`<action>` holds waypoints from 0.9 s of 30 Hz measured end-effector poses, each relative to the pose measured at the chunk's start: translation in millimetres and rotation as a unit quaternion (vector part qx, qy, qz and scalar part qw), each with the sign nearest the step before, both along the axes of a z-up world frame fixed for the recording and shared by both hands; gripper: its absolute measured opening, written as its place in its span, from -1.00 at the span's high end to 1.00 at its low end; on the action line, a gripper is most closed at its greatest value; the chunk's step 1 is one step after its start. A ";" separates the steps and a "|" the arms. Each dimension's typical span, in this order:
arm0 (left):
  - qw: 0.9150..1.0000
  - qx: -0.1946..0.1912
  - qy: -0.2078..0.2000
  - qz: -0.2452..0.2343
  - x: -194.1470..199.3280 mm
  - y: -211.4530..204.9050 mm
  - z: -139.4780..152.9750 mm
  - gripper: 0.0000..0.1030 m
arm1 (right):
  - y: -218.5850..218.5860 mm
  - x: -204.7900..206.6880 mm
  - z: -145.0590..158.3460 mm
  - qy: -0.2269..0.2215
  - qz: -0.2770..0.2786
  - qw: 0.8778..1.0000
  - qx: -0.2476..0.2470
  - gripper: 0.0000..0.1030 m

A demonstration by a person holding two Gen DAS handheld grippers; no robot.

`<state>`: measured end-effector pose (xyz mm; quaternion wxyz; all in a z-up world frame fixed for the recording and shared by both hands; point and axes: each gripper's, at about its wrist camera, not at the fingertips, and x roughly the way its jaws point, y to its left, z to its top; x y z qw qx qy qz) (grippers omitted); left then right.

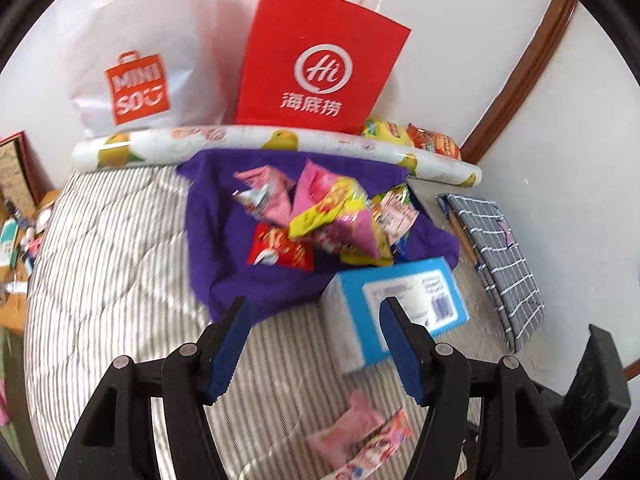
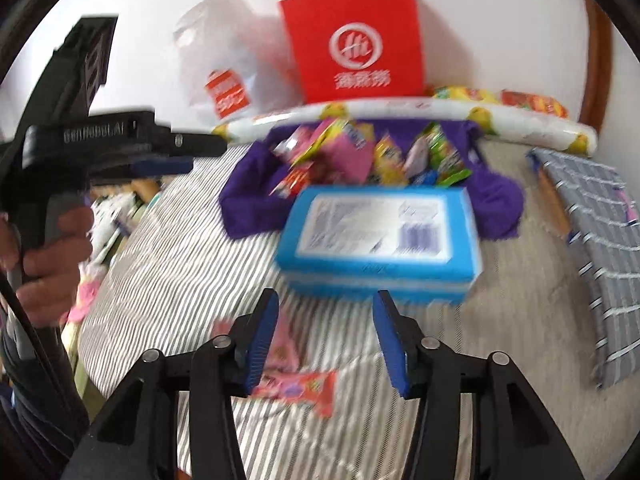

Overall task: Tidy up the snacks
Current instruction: 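Move both tools back toward the remaining pink candy wrappers on the bed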

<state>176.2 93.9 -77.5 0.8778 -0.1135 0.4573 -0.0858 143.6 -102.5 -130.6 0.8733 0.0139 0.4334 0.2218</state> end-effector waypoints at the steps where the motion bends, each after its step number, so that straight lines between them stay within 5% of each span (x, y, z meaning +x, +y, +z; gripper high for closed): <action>1: 1.000 -0.002 0.001 0.002 -4.3 2.7 -2.3 -0.24 | 2.5 -4.4 -5.4 0.005 0.012 1.000 0.004 0.04; 8: 1.000 -0.020 0.011 0.020 -27.2 20.1 -21.8 -0.24 | 9.8 -34.2 -24.9 0.003 0.066 0.998 0.018 -0.20; 19: 0.999 -0.022 0.017 0.020 -41.3 27.5 -31.6 -0.25 | 45.1 -66.0 -44.8 -0.037 0.125 0.989 -0.074 -0.36; 27: 0.999 -0.027 0.023 0.025 -45.6 30.5 -37.3 -0.25 | 72.8 -67.3 -59.0 -0.089 0.145 0.971 -0.170 -0.35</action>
